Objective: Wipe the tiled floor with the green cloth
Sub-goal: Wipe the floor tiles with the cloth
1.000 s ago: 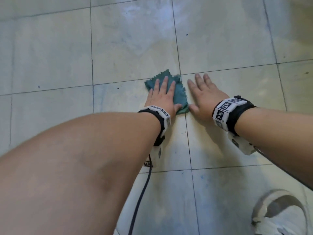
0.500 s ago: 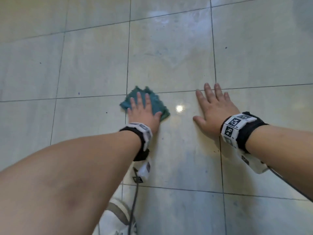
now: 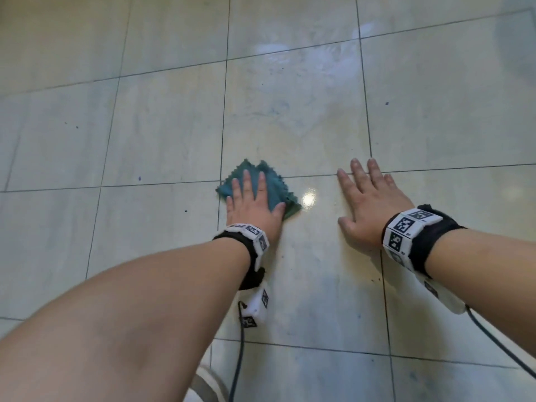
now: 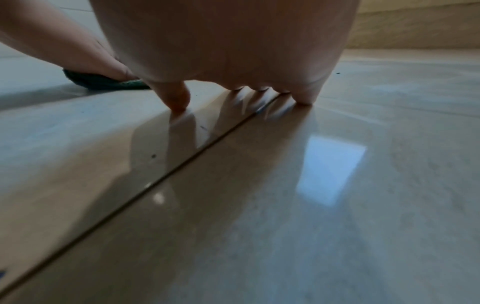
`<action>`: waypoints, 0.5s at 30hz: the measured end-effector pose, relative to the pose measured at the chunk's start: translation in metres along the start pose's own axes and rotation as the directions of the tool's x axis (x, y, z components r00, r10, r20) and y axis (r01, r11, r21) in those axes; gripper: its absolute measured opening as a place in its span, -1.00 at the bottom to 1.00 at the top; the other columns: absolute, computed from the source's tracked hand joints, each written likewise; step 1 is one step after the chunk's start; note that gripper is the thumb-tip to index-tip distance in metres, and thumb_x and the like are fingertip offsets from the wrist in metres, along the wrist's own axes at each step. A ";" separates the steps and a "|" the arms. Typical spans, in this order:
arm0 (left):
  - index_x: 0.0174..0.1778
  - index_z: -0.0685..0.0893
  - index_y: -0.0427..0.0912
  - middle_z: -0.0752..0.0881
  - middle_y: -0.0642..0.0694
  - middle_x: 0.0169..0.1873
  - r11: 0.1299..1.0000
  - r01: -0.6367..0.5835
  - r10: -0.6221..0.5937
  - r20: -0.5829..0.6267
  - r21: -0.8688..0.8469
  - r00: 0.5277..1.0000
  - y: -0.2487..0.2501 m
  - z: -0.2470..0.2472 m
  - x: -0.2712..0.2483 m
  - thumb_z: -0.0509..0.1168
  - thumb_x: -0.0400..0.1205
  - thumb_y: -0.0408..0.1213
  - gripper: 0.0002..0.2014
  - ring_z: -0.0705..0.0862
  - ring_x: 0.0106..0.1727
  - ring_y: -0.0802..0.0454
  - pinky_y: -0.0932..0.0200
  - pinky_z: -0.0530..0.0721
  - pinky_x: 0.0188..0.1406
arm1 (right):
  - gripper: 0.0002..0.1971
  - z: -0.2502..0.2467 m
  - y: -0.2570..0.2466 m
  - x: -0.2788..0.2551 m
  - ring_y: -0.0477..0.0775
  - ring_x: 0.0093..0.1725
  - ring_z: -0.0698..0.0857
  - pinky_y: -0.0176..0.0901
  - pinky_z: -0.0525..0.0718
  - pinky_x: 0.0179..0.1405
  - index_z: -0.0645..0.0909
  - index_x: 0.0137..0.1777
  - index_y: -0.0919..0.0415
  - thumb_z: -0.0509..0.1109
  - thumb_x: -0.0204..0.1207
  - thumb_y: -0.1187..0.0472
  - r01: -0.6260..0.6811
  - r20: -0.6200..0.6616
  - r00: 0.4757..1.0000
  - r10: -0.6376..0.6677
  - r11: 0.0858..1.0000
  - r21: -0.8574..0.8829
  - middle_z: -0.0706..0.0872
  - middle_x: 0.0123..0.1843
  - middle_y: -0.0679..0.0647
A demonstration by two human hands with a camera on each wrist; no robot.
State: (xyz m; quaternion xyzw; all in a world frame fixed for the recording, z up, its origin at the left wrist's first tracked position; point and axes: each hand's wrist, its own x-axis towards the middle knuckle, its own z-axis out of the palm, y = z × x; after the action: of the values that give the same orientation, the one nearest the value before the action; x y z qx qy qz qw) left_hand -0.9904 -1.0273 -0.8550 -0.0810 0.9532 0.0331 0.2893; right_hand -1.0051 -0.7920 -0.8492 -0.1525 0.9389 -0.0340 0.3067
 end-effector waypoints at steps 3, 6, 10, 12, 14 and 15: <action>0.71 -0.37 0.00 -0.42 -0.12 0.69 0.999 0.048 -0.048 0.016 -0.003 0.999 -0.016 -0.007 0.003 -0.07 0.75 0.20 -0.23 -0.37 0.70 -0.21 -0.22 -0.22 0.68 | 0.00 0.000 -0.003 0.002 0.24 0.71 -0.44 0.24 -0.19 0.72 -0.51 0.70 -0.03 0.09 0.53 -0.35 -0.013 -0.023 1.000 0.014 1.000 0.008 -0.51 0.72 0.08; 0.71 -0.38 -0.02 -0.44 -0.13 0.68 0.998 -0.038 0.037 0.022 0.043 0.999 0.000 -0.011 0.007 -0.06 0.77 0.16 -0.23 -0.39 0.70 -0.22 -0.24 -0.24 0.66 | -0.01 -0.001 -0.006 0.006 0.24 0.71 -0.43 0.27 -0.16 0.72 -0.49 0.71 -0.03 0.06 0.54 -0.38 -0.015 -0.042 0.999 0.015 1.000 0.008 -0.50 0.72 0.08; 0.71 -0.38 0.03 -0.45 -0.08 0.67 0.955 -0.264 0.260 0.047 0.131 0.964 0.046 -0.024 0.030 -0.04 0.75 0.19 -0.21 -0.41 0.69 -0.21 -0.26 -0.27 0.67 | -0.01 -0.001 -0.007 0.013 0.27 0.71 -0.41 0.28 -0.18 0.71 -0.44 0.73 -0.01 0.04 0.52 -0.41 -0.008 -0.093 0.996 0.009 1.000 0.007 -0.47 0.74 0.10; 0.71 -0.36 0.05 -0.44 -0.06 0.68 0.934 -0.325 0.320 0.051 0.152 0.946 0.070 -0.029 0.045 -0.04 0.74 0.18 -0.23 -0.42 0.69 -0.19 -0.26 -0.28 0.67 | 0.01 0.000 -0.005 0.015 0.28 0.71 -0.41 0.29 -0.17 0.71 -0.42 0.74 0.03 0.02 0.50 -0.44 -0.012 -0.080 0.997 0.012 1.000 -0.008 -0.47 0.73 0.12; 0.72 -0.34 0.06 -0.43 -0.06 0.69 0.897 -0.392 0.387 0.063 0.205 0.920 0.086 -0.035 0.059 -0.04 0.75 0.15 -0.25 -0.41 0.70 -0.18 -0.25 -0.28 0.68 | 0.07 0.001 -0.004 0.019 0.30 0.70 -0.43 0.29 -0.17 0.71 -0.42 0.73 0.14 0.01 0.49 -0.48 -0.022 -0.046 0.999 0.021 0.999 -0.026 -0.52 0.71 0.13; 0.72 -0.34 0.07 -0.42 -0.05 0.69 0.875 -0.425 0.423 0.062 0.234 0.904 0.089 -0.039 0.067 -0.05 0.75 0.15 -0.26 -0.40 0.70 -0.17 -0.23 -0.28 0.68 | 0.10 0.000 -0.003 0.022 0.30 0.70 -0.45 0.29 -0.18 0.72 -0.43 0.72 0.19 0.00 0.48 -0.51 -0.029 -0.033 0.999 0.028 0.999 -0.027 -0.56 0.68 0.13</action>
State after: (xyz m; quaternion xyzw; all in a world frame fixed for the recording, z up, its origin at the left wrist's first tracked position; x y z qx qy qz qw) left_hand -1.0819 -0.9530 -0.8589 0.1656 0.9432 -0.0205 0.2871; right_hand -1.0208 -0.8012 -0.8614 -0.1429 0.9462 -0.0193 0.2896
